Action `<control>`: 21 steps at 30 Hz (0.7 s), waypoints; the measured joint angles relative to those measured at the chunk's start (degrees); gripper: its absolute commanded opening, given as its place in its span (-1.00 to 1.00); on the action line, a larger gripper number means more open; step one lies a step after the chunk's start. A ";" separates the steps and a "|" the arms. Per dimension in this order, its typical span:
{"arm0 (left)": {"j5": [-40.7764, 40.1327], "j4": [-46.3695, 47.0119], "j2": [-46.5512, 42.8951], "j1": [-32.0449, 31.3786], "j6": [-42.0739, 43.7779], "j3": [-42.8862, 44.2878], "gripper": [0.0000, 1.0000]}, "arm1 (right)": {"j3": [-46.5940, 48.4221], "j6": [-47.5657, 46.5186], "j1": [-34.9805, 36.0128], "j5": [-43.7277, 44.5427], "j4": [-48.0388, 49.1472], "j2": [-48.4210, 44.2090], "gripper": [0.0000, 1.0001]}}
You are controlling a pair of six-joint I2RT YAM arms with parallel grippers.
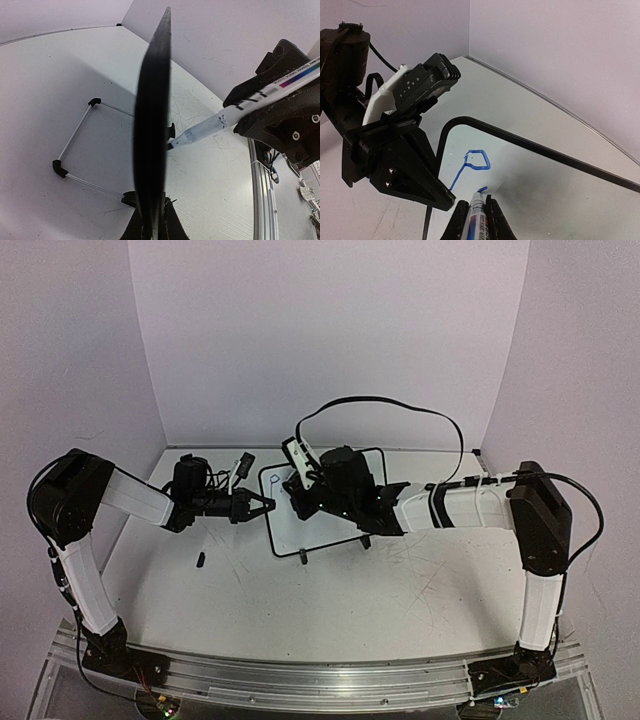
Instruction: Write a sentence on the whiteboard
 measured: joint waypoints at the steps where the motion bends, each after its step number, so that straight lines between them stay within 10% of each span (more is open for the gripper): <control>1: 0.01 -0.01 0.01 0.00 0.00 0.00 -1.00 | 0.00 0.00 0.00 -0.02 0.00 0.00 -1.00; 21: -0.15 -0.39 -0.05 0.00 0.04 0.02 -1.00 | -0.91 -0.22 0.33 1.29 -0.75 -0.04 -1.00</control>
